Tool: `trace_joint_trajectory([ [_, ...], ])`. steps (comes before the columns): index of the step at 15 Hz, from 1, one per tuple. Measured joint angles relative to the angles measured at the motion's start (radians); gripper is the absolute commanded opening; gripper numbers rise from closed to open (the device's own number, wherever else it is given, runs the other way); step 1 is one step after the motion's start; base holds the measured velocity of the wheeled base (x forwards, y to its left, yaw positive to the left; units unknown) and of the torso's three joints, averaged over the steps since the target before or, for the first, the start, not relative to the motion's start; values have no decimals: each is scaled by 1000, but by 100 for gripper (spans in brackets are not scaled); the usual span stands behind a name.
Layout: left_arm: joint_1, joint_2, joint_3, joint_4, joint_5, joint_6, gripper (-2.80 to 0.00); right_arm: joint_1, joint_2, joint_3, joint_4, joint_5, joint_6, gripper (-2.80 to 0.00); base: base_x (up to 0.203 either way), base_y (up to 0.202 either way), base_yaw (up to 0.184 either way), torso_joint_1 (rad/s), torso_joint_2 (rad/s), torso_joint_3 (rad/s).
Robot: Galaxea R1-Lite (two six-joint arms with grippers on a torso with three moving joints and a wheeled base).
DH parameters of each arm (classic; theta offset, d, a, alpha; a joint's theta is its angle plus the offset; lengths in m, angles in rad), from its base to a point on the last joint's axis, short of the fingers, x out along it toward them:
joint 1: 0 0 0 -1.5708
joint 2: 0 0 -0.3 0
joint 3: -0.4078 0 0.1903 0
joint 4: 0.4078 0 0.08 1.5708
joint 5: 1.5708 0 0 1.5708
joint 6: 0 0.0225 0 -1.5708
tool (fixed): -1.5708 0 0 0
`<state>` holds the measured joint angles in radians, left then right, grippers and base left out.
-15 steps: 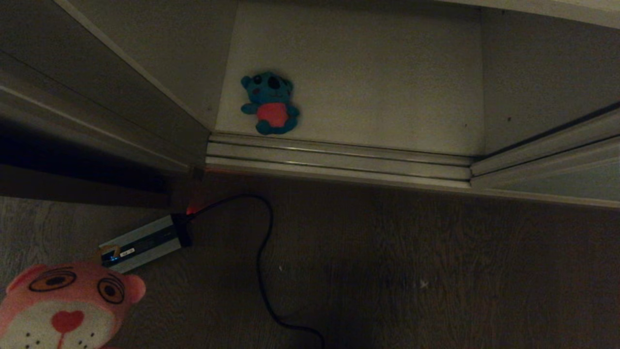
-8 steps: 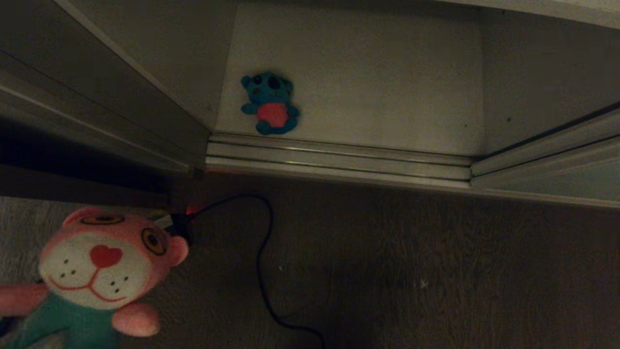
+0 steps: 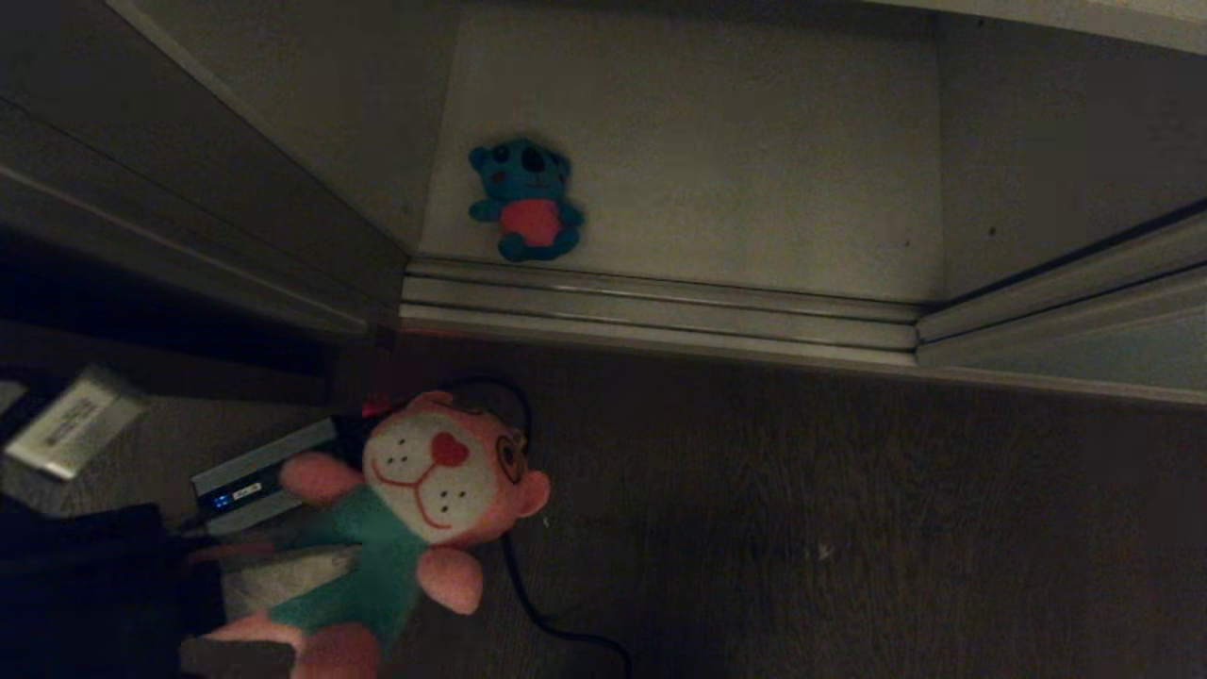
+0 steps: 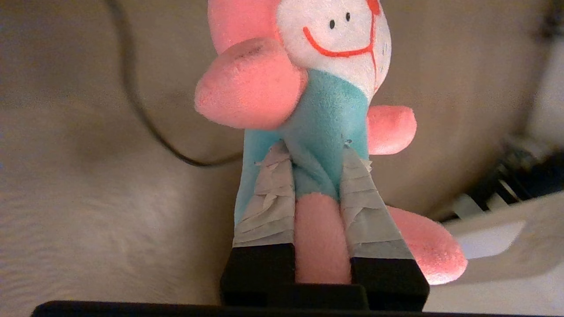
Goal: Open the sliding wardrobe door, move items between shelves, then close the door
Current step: Place the pink doll on the lower shelf
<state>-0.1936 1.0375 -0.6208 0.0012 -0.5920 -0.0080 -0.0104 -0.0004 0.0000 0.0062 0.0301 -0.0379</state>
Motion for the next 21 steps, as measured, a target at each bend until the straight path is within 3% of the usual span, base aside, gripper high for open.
trace_joint_trajectory([
  [2,-70,128,-68,-7,27,2,-280,0,0,0,0,0,0,-280,0,0,0,0,0,0],
  [5,-168,322,-182,-91,121,-13,-280,0,0,0,0,0,0,-280,0,0,0,0,0,0],
  [10,-313,603,-480,-222,347,-137,-280,0,0,0,0,0,0,-280,0,0,0,0,0,0],
  [16,-341,924,-831,-383,626,-265,-280,0,0,0,0,0,0,-280,0,0,0,0,0,0],
  [21,-342,1130,-993,-572,733,-277,-280,0,0,0,0,0,0,-280,0,0,0,0,0,0],
])
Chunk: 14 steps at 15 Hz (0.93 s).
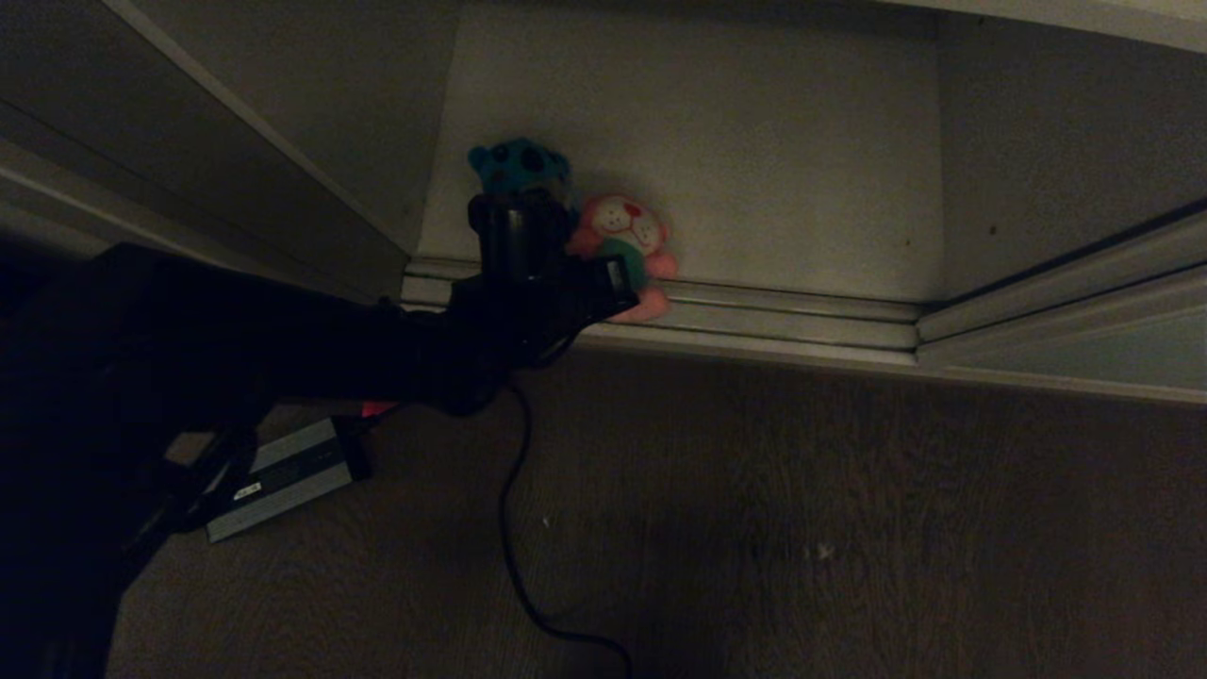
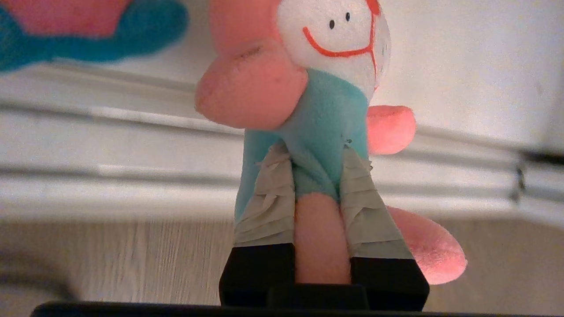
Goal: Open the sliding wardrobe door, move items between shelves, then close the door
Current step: Place the pink doll on the lower shelf
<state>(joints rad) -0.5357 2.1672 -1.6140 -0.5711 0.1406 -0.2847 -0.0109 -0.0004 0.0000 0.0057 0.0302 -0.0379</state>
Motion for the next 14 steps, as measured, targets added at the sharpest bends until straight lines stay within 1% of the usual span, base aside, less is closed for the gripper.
trace_joint_trajectory([
  [3,9,94,-109,-65,8,7,-280,0,0,0,0,0,0,-280,0,0,0,0,0,0],
  [6,30,168,-233,-80,-1,26,-280,0,0,0,0,0,0,-280,0,0,0,0,0,0],
  [7,39,192,-273,-91,-15,28,-280,0,0,0,0,0,0,-280,0,0,0,0,0,0],
  [10,68,242,-314,-116,-113,34,-280,0,0,0,0,0,0,-280,0,0,0,0,0,0],
  [12,76,263,-319,-160,-122,45,-280,0,0,0,0,0,0,-280,0,0,0,0,0,0],
  [14,83,271,-320,-210,-124,84,-280,0,0,0,0,0,0,-280,0,0,0,0,0,0],
])
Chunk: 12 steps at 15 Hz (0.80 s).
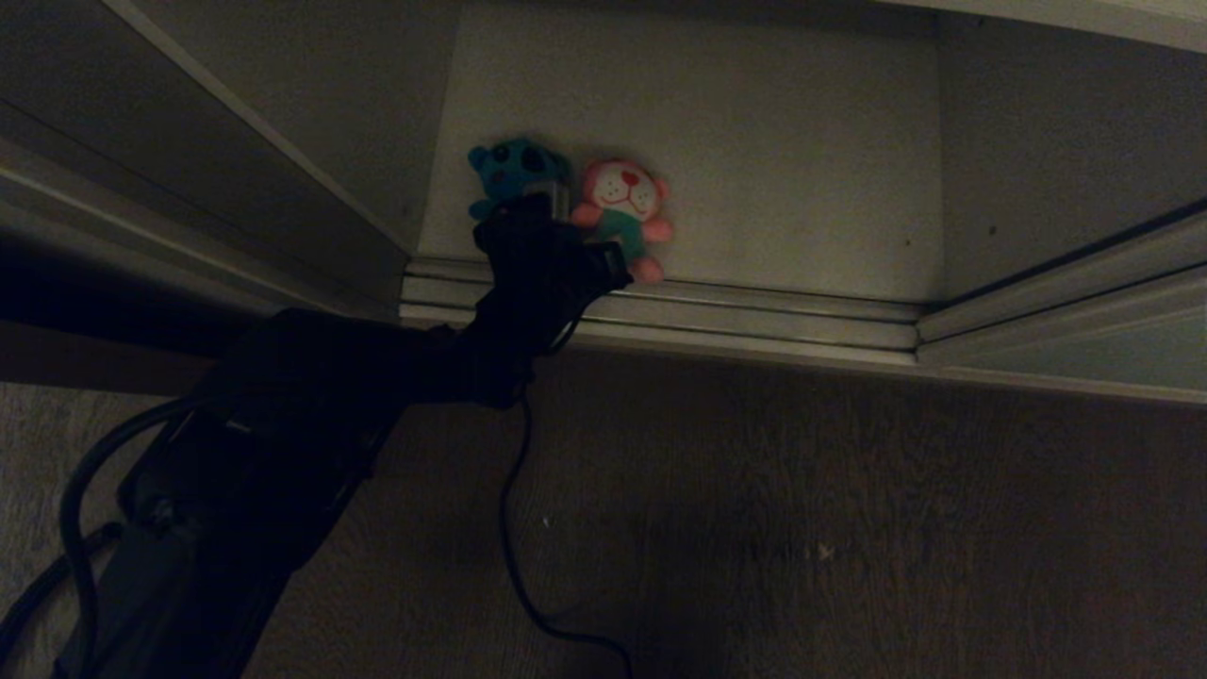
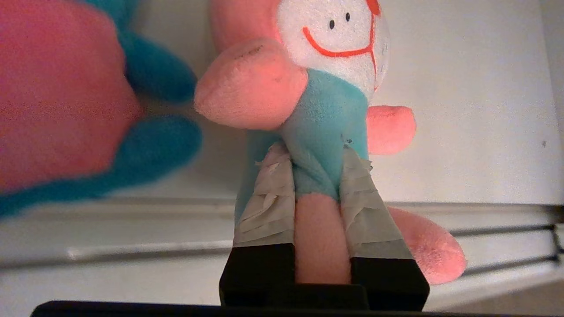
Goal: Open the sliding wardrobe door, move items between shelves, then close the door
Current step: Place the pink doll on the lower shelf
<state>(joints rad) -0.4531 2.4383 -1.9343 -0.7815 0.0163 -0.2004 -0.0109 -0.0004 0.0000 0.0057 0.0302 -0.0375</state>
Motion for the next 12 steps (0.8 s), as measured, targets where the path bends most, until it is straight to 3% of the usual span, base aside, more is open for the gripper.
trace_joint_trajectory([
  [9,13,33,-2,-139,-19,65,-280,0,0,0,0,0,-1,-280,0,0,0,0,0,0],
  [10,13,41,-2,-164,-19,78,0,0,0,0,0,0,0,-280,0,0,0,0,0,0],
  [12,13,57,-3,-204,-19,118,0,0,0,0,0,0,0,-280,0,0,0,0,0,0],
])
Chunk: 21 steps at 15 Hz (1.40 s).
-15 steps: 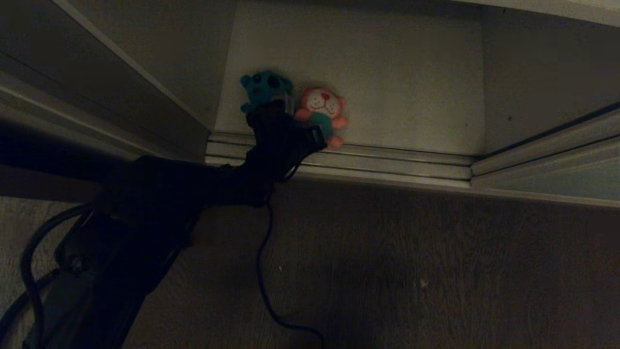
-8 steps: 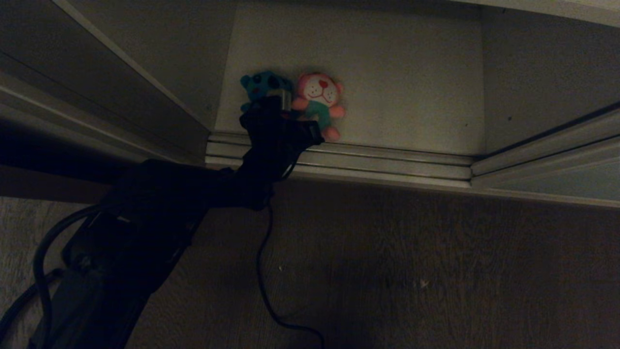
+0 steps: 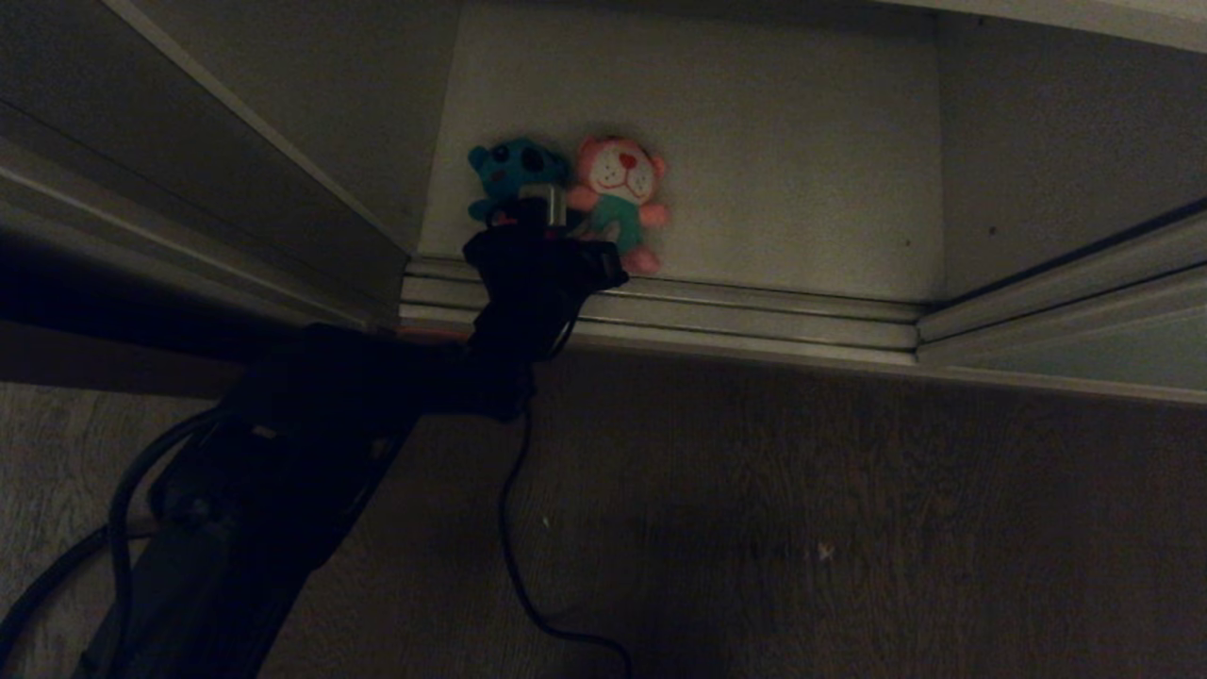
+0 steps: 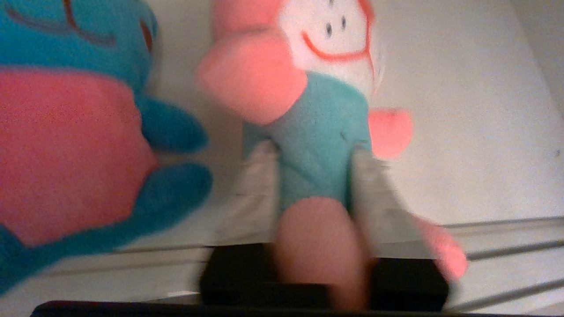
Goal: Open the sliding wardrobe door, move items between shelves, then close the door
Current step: Place the pink doll on the lower shelf
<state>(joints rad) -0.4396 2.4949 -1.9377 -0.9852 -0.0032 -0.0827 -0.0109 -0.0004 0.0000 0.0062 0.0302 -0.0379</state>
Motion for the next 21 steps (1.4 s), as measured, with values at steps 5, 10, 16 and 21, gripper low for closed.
trace_joint_trajectory([
  [5,6,17,-2,-51,0,0,0,0,0,0,0,0,0,-280,0,0,0,0,0,0],
  [10,11,11,-2,-107,10,-6,0,0,0,0,-1,0,0,-280,0,0,0,0,0,0],
  [16,10,-83,3,-31,32,-9,-280,0,0,0,-1,0,0,-280,0,0,0,0,0,0],
  [21,2,-182,10,342,53,-29,-280,0,0,0,0,0,0,-280,0,0,0,0,0,0],
])
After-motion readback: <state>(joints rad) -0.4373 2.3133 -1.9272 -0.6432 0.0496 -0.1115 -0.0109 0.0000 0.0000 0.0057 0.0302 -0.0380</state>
